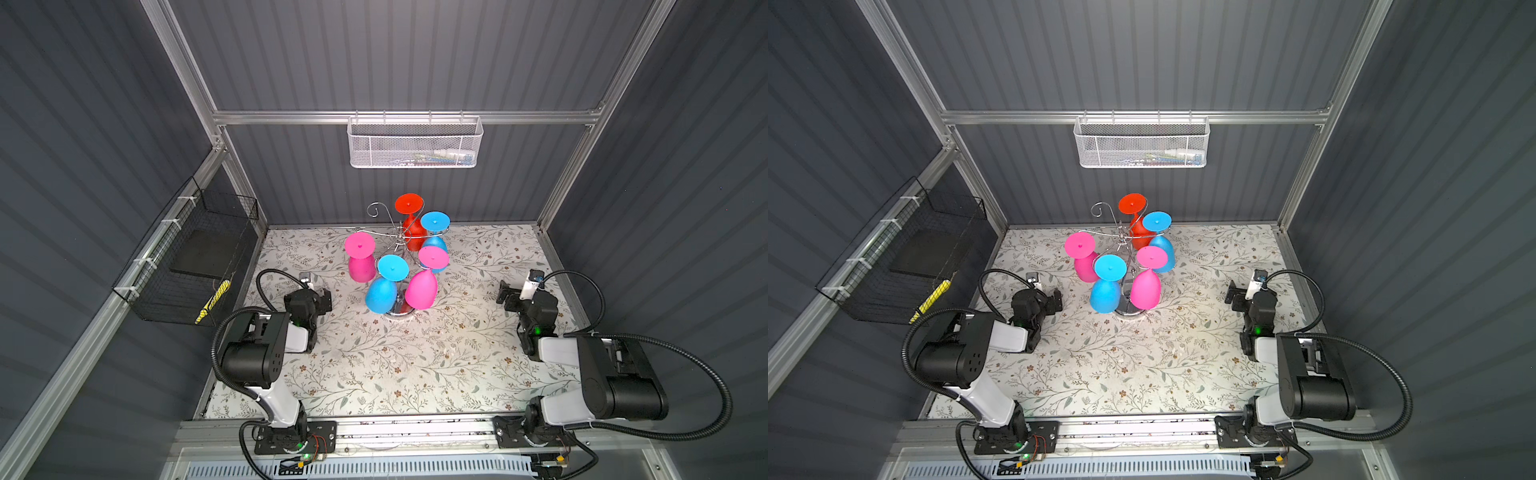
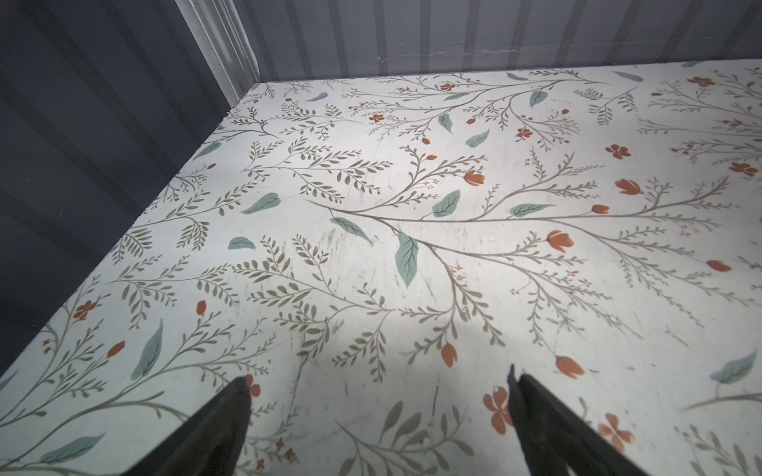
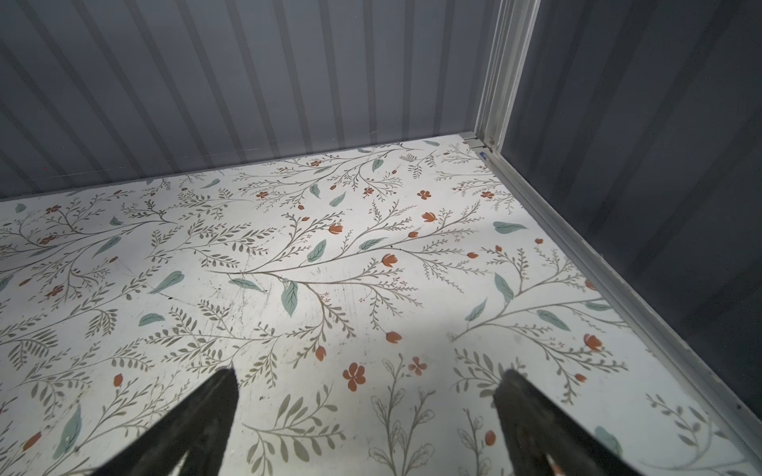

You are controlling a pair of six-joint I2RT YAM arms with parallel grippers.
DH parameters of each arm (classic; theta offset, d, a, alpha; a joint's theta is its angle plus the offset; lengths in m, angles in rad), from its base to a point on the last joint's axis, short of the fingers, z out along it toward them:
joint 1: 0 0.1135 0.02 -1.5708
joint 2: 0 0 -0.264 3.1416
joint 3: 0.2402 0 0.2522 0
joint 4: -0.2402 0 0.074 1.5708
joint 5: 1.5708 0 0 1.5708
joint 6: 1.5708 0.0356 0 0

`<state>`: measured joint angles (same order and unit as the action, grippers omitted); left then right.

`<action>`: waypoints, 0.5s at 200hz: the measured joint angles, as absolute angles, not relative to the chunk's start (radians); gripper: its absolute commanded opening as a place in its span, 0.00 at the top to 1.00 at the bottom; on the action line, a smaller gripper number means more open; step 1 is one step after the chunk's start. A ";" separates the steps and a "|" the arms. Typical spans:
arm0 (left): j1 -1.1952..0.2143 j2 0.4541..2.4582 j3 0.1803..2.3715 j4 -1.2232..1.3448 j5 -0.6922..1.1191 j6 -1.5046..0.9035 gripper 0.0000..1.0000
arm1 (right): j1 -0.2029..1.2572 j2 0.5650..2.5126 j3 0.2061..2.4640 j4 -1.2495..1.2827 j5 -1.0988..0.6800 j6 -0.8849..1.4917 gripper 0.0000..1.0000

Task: Take the wine glass off the wine glass rack
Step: Pick up the wine glass from the wine glass rack.

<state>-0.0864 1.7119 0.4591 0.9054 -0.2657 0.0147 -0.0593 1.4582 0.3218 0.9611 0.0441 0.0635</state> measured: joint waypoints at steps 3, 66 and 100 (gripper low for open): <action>-0.086 1.712 0.459 0.905 -0.266 0.015 0.00 | -0.059 1.458 0.322 0.961 0.044 0.064 0.01; -0.086 1.679 0.437 0.912 -0.282 0.007 0.00 | -0.059 1.443 0.310 0.969 0.043 0.064 0.01; -0.086 1.435 0.443 0.714 -0.302 -0.023 0.00 | -0.059 1.230 0.310 0.804 0.039 0.077 0.01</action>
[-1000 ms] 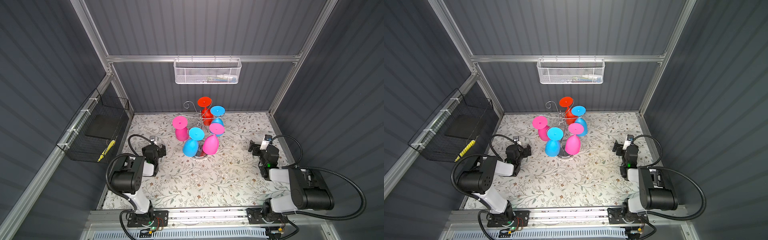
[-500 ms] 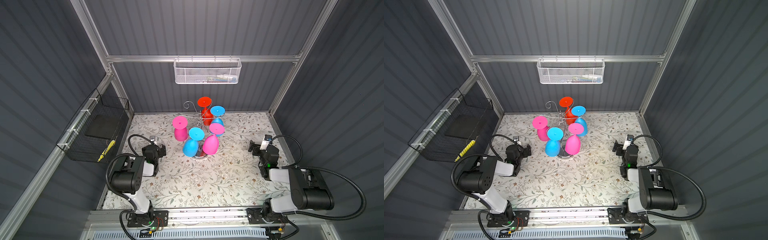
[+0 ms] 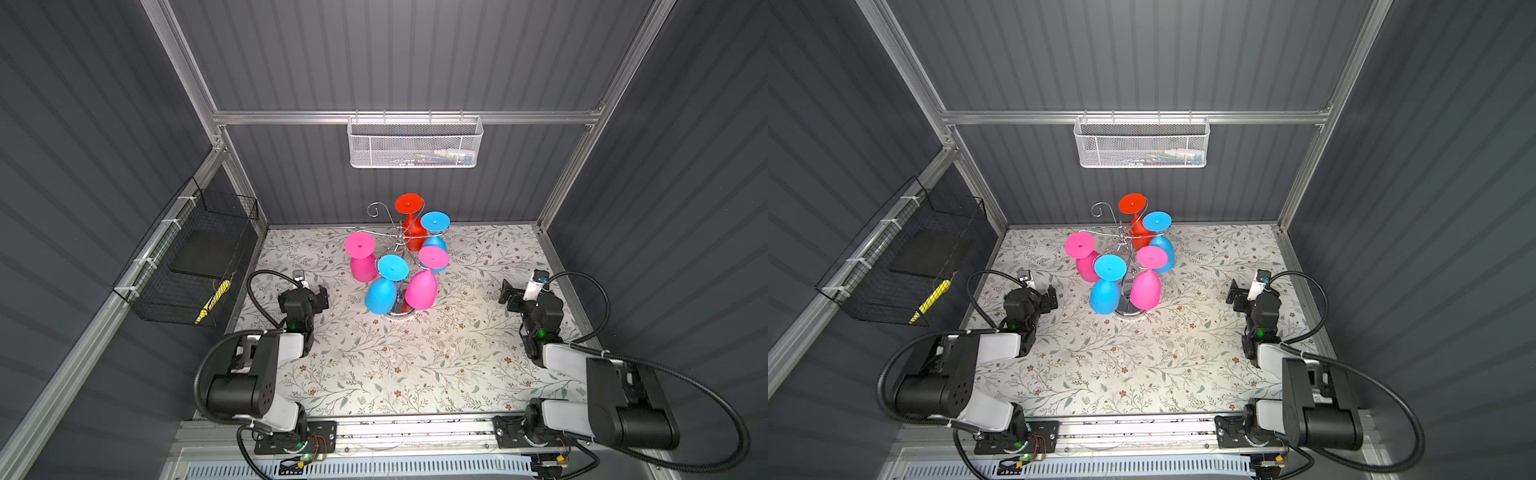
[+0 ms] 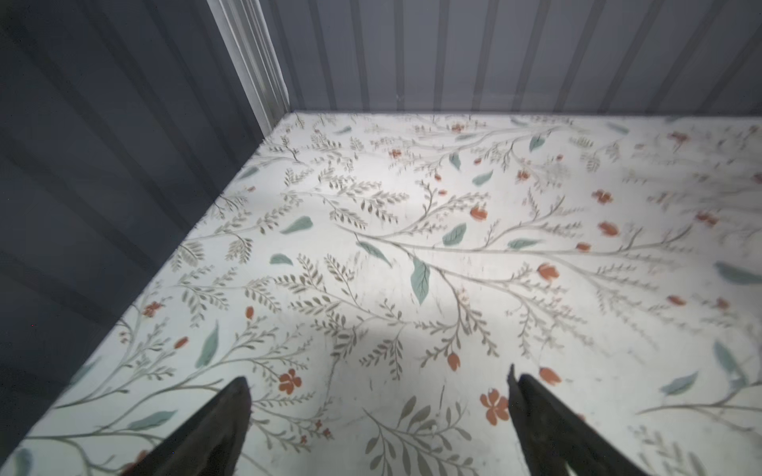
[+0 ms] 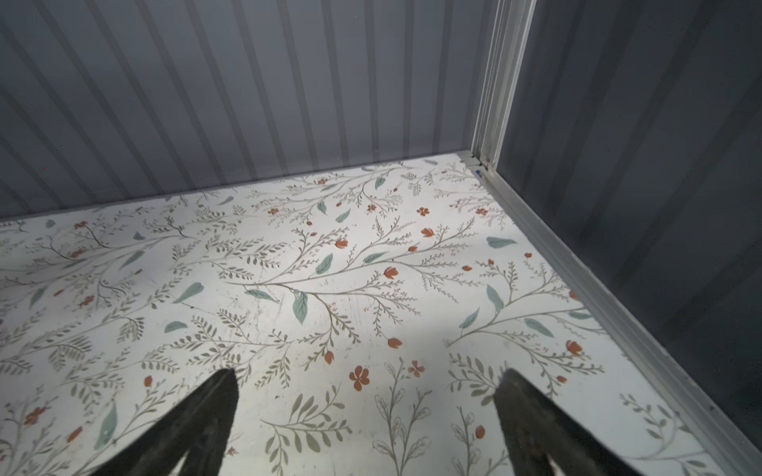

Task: Take the wine glass off the wine glass rack
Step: Pick up the wine glass from the wine glass rack.

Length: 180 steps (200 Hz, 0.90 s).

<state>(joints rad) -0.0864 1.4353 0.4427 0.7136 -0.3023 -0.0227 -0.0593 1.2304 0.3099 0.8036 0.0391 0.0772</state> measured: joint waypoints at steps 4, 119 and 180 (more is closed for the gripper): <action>-0.086 1.401 0.451 0.683 -0.304 -0.028 0.00 | -0.059 1.192 0.319 0.764 0.037 0.084 0.01; -0.086 1.025 0.868 -0.144 -0.238 -0.154 0.00 | -0.059 0.785 0.859 -0.201 -0.142 0.279 0.01; -0.086 1.090 1.174 -0.443 -0.037 -0.189 0.00 | -0.059 0.801 0.992 -0.469 -0.369 0.375 0.01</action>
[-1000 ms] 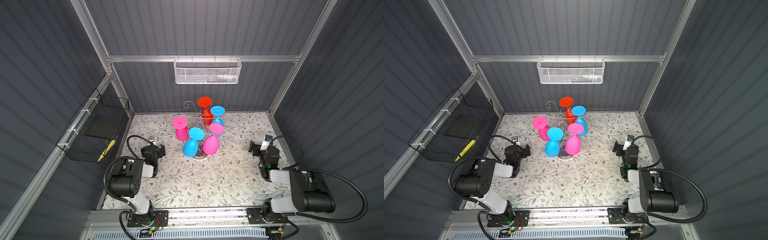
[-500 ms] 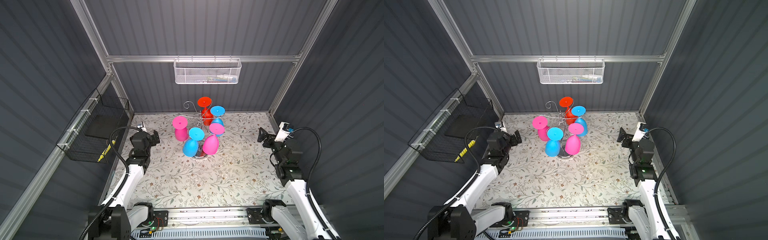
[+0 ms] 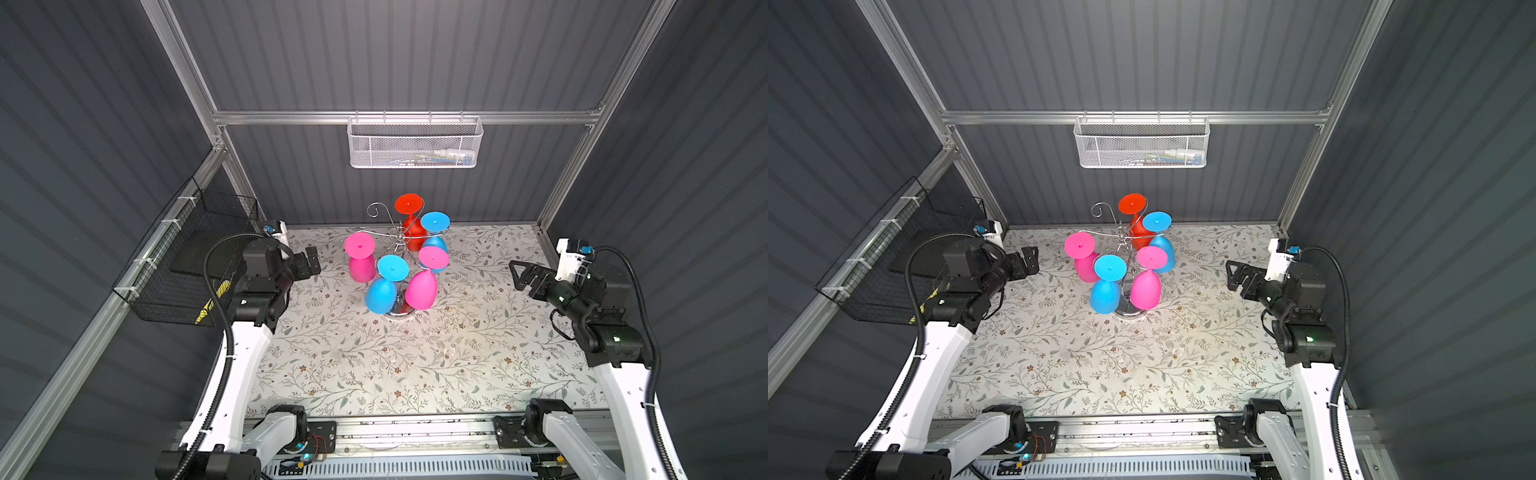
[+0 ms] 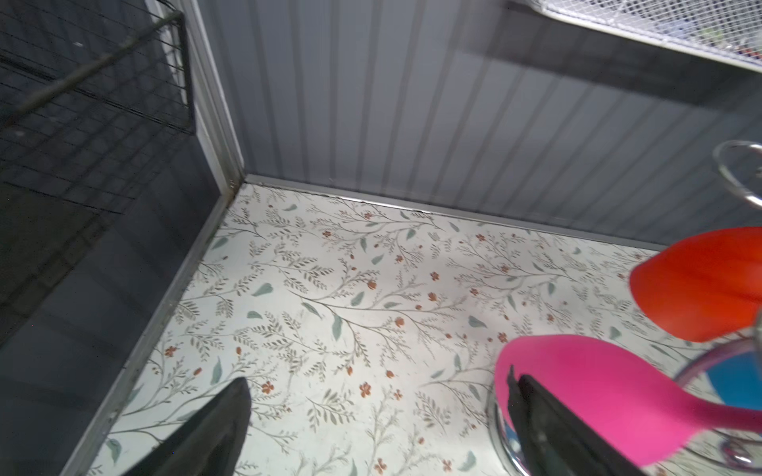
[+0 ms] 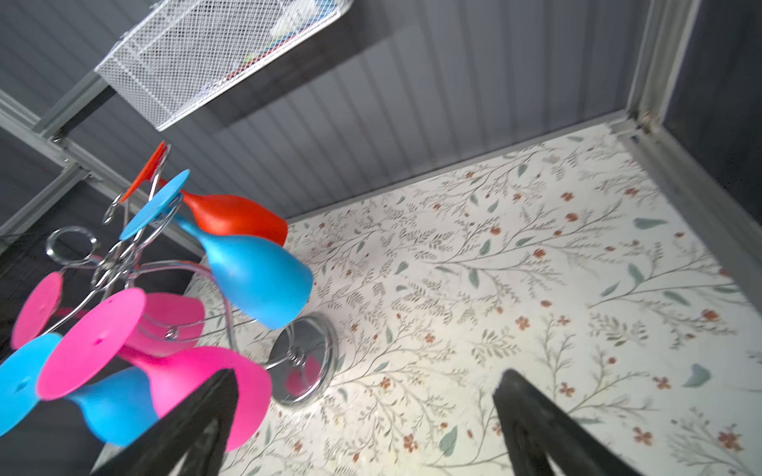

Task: Take the wine glass off the wine glass rack
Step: Pick up the wine glass from the wine glass rack.

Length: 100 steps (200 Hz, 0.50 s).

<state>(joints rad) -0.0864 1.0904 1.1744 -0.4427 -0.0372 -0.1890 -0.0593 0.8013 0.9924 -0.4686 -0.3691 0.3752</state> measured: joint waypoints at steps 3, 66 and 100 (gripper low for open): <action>-0.086 1.094 1.186 -0.455 -0.024 -0.196 0.00 | -0.059 0.801 0.996 -0.477 -0.379 0.380 0.01; -0.086 1.098 1.259 -0.563 0.254 -0.422 0.00 | -0.058 0.796 1.057 -0.578 -0.534 0.457 0.01; -0.086 1.097 1.262 -0.517 0.452 -0.600 0.00 | -0.048 0.795 1.073 -0.599 -0.590 0.489 0.01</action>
